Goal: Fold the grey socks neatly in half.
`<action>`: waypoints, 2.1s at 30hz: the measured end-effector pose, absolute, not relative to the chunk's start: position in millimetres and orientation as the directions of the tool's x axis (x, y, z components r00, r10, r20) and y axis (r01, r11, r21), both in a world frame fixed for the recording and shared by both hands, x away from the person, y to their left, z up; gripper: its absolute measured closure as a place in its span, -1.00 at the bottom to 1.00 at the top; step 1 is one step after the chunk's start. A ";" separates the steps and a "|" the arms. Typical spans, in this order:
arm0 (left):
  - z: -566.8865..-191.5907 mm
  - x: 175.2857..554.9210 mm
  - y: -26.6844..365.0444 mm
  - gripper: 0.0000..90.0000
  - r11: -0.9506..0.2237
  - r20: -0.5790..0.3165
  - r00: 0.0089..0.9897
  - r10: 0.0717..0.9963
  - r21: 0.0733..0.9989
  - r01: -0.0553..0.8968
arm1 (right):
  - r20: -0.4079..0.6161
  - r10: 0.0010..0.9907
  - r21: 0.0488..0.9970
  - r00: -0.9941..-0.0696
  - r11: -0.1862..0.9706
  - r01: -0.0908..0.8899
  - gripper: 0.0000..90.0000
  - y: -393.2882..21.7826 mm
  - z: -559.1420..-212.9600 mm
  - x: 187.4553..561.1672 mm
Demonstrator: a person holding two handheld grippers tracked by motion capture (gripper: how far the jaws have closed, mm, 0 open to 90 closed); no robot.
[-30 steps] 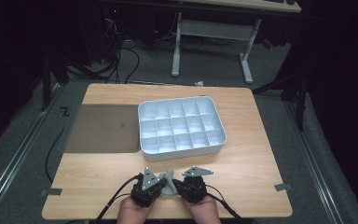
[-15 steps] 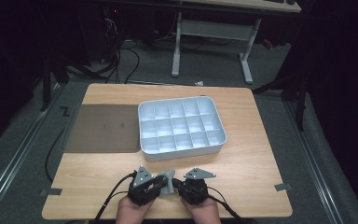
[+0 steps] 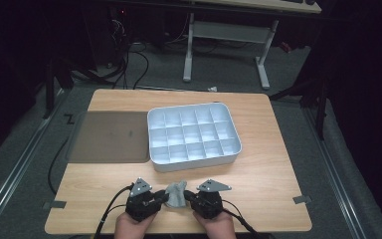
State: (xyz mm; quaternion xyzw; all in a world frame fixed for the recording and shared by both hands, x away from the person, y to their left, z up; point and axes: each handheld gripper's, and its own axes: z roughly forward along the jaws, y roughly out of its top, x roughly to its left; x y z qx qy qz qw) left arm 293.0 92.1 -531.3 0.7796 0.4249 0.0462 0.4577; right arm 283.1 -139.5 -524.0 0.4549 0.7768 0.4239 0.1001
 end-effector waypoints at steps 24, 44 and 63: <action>-532.5 286.0 60.8 0.80 -0.273 -0.262 0.664 0.700 0.761 0.589 | 0.199 0.786 0.776 -0.585 0.238 0.584 0.96 -135.8 -507.8 274.9; -534.3 290.1 58.2 0.70 -0.370 -0.272 0.750 0.603 0.738 0.565 | 0.174 0.789 0.760 -0.590 0.274 0.590 1.00 -136.3 -521.8 275.4; -524.0 284.2 74.7 0.44 -0.281 -0.288 0.729 0.621 0.787 0.550 | 0.124 0.775 0.768 -0.620 0.321 0.555 1.00 -134.3 -526.1 275.0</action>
